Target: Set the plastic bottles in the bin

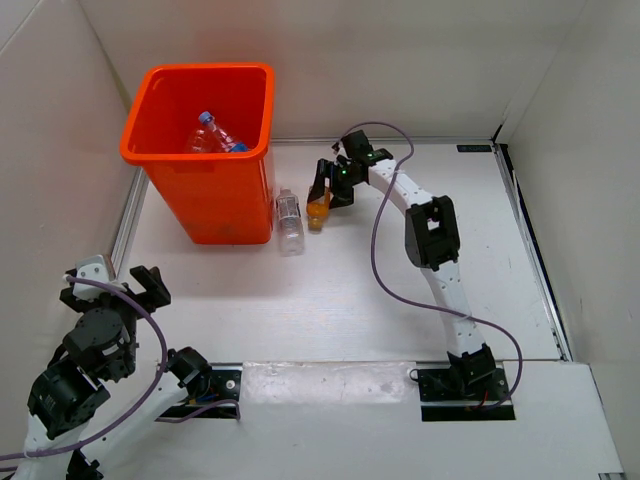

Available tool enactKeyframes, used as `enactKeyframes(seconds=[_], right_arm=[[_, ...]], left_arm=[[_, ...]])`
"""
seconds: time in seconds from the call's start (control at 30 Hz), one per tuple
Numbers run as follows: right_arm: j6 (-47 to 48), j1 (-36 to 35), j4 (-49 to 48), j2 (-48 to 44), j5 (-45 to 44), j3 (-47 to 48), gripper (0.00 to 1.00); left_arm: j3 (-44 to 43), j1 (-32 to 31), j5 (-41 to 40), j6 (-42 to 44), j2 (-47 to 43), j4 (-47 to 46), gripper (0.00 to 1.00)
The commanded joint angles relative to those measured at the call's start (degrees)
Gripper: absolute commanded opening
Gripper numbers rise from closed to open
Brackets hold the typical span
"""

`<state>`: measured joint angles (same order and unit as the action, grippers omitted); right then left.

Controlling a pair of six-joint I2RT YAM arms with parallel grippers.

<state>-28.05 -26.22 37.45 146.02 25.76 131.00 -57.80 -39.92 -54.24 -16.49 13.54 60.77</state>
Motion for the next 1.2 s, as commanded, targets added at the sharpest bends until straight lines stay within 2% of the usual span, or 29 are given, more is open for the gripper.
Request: enactKeyframes(seconds=[0.0, 0.17, 0.2, 0.27, 0.3, 0.33, 0.4, 0.43, 0.53, 0.73, 0.77, 0.97, 1.0, 1.07, 1.1, 1.17], right_arm=[[-1.3, 1.1, -0.5, 1.2, 3.1, 2.9, 0.79], [-3.0, 1.6, -2.2, 2.0, 5.8, 2.7, 0.62], [-3.1, 1.7, -2.6, 1.8, 8.5, 1.6, 0.51], [-6.4, 3.3, -6.0, 1.4, 10.6, -1.0, 0.41], [-7.4, 3.8, -9.7, 0.0, 13.3, -3.4, 0.27], [-9.1, 4.6, -10.5, -0.5, 14.0, -4.4, 0.22], [-9.6, 6.0, -11.2, -2.1, 15.8, -6.0, 0.16], [-9.7, 6.2, -11.3, -4.6, 16.1, -7.5, 0.09], [-11.9, 8.1, -15.7, -9.8, 18.4, -11.4, 0.01], [-20.4, 13.4, -23.6, -20.8, 23.2, -18.3, 0.00], [-22.7, 13.8, -27.5, -23.6, 24.0, -21.0, 0.00], [-32.8, 15.9, -36.4, -36.6, 20.4, -26.4, 0.00], [-33.1, 15.7, -40.1, -39.0, 19.4, -27.6, 0.00], [-31.3, 14.4, -39.8, -42.6, 14.3, -28.0, 0.00], [-30.2, 13.0, -37.6, -43.1, 12.9, -27.6, 0.00], [-22.1, 9.5, -30.5, -43.1, 8.6, -22.6, 0.00]], left_arm=[[0.1, 0.1, 0.1, 0.6, 0.2, -0.9, 1.00], [0.0, 0.2, 0.1, 0.5, 0.4, -0.7, 1.00], [-0.1, 0.3, 0.0, 0.4, 0.3, -0.7, 1.00], [0.0, 0.2, 0.0, 0.3, 0.1, -0.7, 1.00], [0.0, 0.1, 0.0, 0.5, 0.1, -0.7, 1.00], [0.1, 0.1, -0.1, 0.5, 0.1, -0.9, 1.00], [0.1, 0.1, 0.0, 0.4, 0.1, -0.7, 1.00], [0.0, 0.2, -0.1, 0.1, 0.2, -0.6, 1.00], [-0.1, 0.1, -0.3, -0.5, -0.1, -0.3, 1.00], [-0.1, 0.1, -0.3, -0.9, -1.0, 0.0, 1.00], [0.0, 0.2, -0.2, -0.9, -1.2, 0.0, 1.00], [-0.1, 0.1, 0.0, -1.1, -1.6, 0.1, 1.00], [-0.2, 0.1, 0.4, -1.3, -1.8, 0.1, 1.00], [-0.2, 0.1, 0.4, -1.4, -2.0, 0.4, 1.00], [-0.2, 0.2, 0.5, -1.3, -2.3, 0.3, 1.00], [-0.1, 0.2, 0.5, -1.3, -2.3, 0.2, 1.00]])
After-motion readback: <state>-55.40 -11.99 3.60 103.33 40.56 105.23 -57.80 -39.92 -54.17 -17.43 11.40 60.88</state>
